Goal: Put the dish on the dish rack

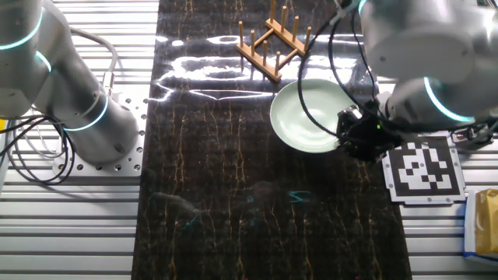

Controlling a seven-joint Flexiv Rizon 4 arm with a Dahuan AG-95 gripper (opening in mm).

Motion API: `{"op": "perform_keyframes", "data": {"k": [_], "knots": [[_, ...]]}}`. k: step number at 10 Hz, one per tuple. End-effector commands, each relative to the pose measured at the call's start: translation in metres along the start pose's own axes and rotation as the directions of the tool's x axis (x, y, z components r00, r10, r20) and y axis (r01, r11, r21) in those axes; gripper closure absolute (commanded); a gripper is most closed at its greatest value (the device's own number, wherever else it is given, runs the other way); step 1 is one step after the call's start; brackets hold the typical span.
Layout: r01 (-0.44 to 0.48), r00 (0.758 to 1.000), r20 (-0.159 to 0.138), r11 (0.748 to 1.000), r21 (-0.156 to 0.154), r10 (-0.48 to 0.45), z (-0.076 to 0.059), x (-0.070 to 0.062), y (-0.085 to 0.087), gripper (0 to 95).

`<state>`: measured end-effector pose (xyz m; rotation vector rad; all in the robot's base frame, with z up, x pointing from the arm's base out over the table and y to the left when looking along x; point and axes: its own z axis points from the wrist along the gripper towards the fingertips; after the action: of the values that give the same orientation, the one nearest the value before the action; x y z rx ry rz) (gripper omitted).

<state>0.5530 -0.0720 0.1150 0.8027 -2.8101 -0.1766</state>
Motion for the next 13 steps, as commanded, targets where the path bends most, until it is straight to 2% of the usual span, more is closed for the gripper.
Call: {"op": "perform_keyframes", "data": {"k": [1, 3, 5, 6, 7, 8, 9, 10, 11, 12, 13], "knots": [[-0.042, 0.999, -0.016, 0.997, 0.058, 0.043, -0.014, 0.005, 0.016, 95.0], [-0.078, 0.997, -0.013, 0.994, 0.071, 0.079, -0.022, 0.003, 0.038, 95.0], [-0.08, 0.996, -0.032, 0.988, 0.134, 0.085, -0.035, 0.008, 0.059, 95.0], [-0.08, 0.996, -0.03, 0.985, 0.151, 0.085, -0.038, 0.01, 0.062, 95.0], [-0.092, 0.995, -0.008, 0.976, 0.195, 0.095, -0.046, 0.013, 0.071, 95.0], [-0.093, 0.995, -0.011, 0.974, 0.205, 0.097, -0.049, 0.013, 0.074, 95.0], [-0.087, 0.995, -0.018, 0.969, 0.232, 0.093, -0.058, 0.011, 0.082, 95.0], [-0.087, 0.996, -0.003, 0.962, 0.26, 0.091, -0.064, 0.008, 0.087, 95.0], [-0.089, 0.996, -0.002, 0.954, 0.286, 0.094, -0.064, 0.008, 0.087, 95.0], [-0.091, 0.995, -0.017, 0.943, 0.32, 0.101, -0.064, 0.008, 0.087, 95.0], [-0.088, 0.995, -0.011, 0.939, 0.332, 0.097, -0.064, 0.008, 0.087, 95.0]]}}
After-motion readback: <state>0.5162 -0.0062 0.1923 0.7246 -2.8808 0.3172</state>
